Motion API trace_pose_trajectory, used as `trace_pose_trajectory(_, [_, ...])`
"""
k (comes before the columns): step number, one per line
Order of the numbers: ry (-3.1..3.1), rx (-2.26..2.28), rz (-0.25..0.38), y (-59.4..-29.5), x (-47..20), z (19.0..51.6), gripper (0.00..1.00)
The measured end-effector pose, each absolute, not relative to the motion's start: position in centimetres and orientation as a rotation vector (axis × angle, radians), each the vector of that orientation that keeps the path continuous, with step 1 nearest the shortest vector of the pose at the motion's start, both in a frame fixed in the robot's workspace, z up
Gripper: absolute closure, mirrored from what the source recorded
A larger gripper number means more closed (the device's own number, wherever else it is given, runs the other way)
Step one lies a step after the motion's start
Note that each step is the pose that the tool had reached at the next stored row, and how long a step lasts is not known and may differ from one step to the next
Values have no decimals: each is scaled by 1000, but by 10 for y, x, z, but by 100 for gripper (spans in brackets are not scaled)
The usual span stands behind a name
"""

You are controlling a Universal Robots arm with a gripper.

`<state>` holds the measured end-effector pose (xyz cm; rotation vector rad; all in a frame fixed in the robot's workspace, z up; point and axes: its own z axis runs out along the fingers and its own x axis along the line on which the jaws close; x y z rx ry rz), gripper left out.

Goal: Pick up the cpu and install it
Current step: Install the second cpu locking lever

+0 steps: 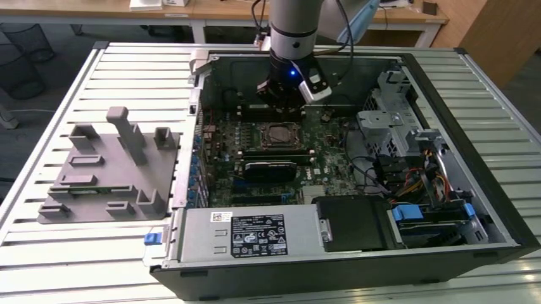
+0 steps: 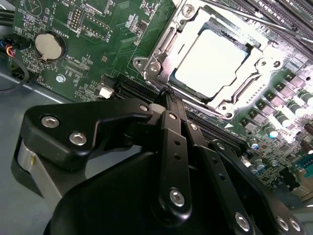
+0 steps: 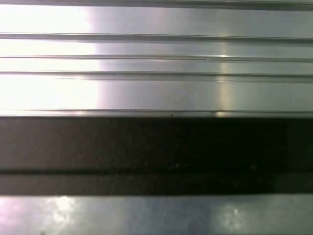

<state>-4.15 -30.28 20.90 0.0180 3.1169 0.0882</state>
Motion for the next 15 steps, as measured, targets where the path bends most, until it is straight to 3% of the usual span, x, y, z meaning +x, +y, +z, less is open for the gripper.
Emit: trace_pose_trajectory(15, [3117, 18, 89, -309, -41, 209, 89])
